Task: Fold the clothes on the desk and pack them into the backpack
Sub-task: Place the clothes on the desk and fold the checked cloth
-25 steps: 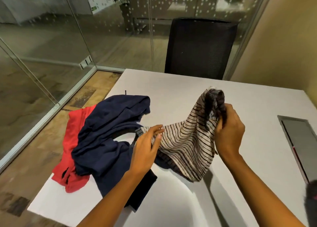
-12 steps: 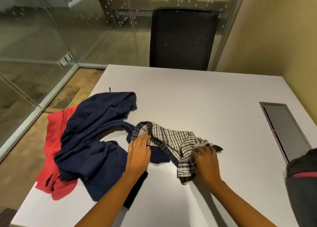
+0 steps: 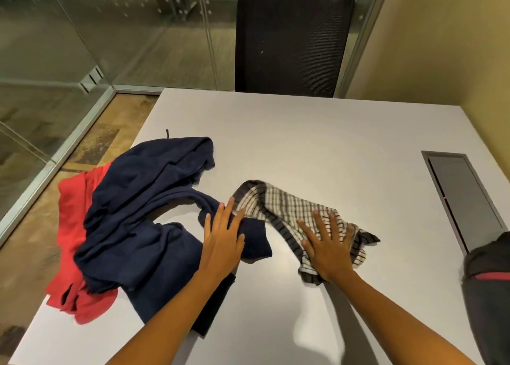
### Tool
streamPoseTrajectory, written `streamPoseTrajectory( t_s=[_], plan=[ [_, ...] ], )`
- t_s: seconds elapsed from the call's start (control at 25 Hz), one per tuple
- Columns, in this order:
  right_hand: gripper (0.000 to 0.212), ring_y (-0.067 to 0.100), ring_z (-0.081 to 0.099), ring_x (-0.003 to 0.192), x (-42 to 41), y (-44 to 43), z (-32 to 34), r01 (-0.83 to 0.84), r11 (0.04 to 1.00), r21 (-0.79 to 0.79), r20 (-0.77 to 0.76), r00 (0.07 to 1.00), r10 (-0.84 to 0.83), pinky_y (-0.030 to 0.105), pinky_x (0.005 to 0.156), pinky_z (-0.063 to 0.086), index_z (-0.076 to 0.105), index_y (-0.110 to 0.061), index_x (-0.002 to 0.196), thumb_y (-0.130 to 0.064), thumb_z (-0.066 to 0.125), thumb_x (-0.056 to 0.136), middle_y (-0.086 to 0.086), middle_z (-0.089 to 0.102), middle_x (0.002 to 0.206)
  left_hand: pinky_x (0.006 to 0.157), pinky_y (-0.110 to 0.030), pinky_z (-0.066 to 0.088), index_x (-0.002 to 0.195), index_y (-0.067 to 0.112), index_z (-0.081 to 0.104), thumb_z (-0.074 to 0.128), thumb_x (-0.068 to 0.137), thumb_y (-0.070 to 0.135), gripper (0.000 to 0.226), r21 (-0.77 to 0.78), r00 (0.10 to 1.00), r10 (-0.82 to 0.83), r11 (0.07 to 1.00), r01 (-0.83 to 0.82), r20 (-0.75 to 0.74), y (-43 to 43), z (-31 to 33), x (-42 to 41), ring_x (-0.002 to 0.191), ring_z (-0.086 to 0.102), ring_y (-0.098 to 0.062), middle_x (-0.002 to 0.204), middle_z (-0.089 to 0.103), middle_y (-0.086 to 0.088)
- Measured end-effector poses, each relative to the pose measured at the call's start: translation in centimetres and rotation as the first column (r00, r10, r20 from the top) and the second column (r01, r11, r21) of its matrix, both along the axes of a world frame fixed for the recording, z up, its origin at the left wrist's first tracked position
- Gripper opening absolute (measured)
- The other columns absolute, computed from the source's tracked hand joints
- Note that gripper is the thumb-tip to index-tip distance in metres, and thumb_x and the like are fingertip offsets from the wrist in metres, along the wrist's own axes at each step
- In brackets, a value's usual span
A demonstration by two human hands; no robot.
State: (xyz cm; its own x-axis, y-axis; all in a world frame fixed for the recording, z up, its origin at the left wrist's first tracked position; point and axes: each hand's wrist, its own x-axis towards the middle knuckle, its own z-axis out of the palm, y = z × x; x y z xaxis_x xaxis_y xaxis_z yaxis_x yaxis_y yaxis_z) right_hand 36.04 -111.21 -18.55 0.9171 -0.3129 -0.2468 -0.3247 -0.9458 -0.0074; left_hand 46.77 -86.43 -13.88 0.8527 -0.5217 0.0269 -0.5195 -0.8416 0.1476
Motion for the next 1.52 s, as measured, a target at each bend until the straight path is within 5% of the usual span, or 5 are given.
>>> streamPoseTrajectory(
  t_s=[0.2, 0.52, 1.16, 1.32, 1.52],
  plan=[
    [0.052, 0.043, 0.0, 0.147, 0.3, -2.6, 1.0, 0.339, 0.94, 0.048, 0.008, 0.94, -0.34, 0.074, 0.106, -0.001, 0.02, -0.04, 0.152, -0.051, 0.025, 0.101, 0.005, 0.01, 0.163, 0.111, -0.059, 0.015, 0.142, 0.028, 0.044, 0.034, 0.093, 0.045, 0.053, 0.192, 0.988, -0.115, 0.972, 0.134, -0.106, -0.5, -3.0, -1.0, 0.139, 0.035, -0.03, 0.154, 0.034, -0.006],
    [0.066, 0.049, -0.002, 0.144, 0.6, -0.3, 2.0, 0.428, 0.904, 0.008, -0.168, 0.892, -0.421, 0.069, 0.107, 0.021, -0.011, -0.032, 0.153, -0.061, 0.012, 0.098, 0.014, -0.013, 0.161, 0.112, -0.06, 0.009, 0.135, 0.032, 0.054, 0.0, 0.1, 0.052, 0.068, 0.247, 0.988, -0.096, 0.961, 0.123, -0.118, 4.7, -3.5, -1.2, 0.127, 0.052, -0.024, 0.138, 0.055, 0.0],
    [0.066, 0.038, 0.029, 0.138, -5.5, 1.8, 2.9, 0.265, 0.963, -0.052, -0.127, 0.955, -0.269, 0.044, 0.097, 0.045, 0.012, -0.022, 0.155, -0.058, 0.021, 0.1, 0.019, 0.016, 0.159, 0.114, -0.045, 0.01, 0.131, 0.03, 0.055, 0.012, 0.102, 0.048, 0.055, 0.105, 0.981, -0.166, 0.979, 0.176, -0.102, 12.1, -3.2, -9.1, 0.138, 0.034, -0.011, 0.142, 0.048, 0.01],
    [0.029, 0.037, 0.06, 0.083, -7.3, 1.3, 3.7, 0.187, 0.979, 0.075, 0.169, 0.966, -0.198, 0.038, 0.056, 0.049, 0.069, -0.008, 0.102, -0.032, 0.063, 0.087, 0.016, 0.068, 0.103, 0.114, -0.034, 0.007, 0.123, 0.025, 0.06, 0.017, 0.101, 0.05, 0.054, -0.094, 0.99, -0.12, 0.989, 0.113, -0.068, 8.2, -2.8, -9.8, 0.129, 0.04, -0.007, 0.13, 0.058, 0.011],
    [0.026, 0.03, 0.058, 0.067, -10.2, 0.3, 4.0, 0.132, 0.986, 0.102, 0.306, 0.939, -0.157, 0.033, 0.05, 0.046, 0.069, -0.009, 0.085, -0.003, 0.082, 0.063, 0.008, 0.069, 0.085, 0.109, -0.033, 0.018, 0.118, 0.026, 0.06, 0.04, 0.094, 0.035, 0.033, -0.31, 0.988, -0.15, 0.942, 0.129, -0.046, 0.2, -1.9, -11.0, 0.116, 0.051, -0.006, 0.121, 0.062, 0.012]
  ],
)
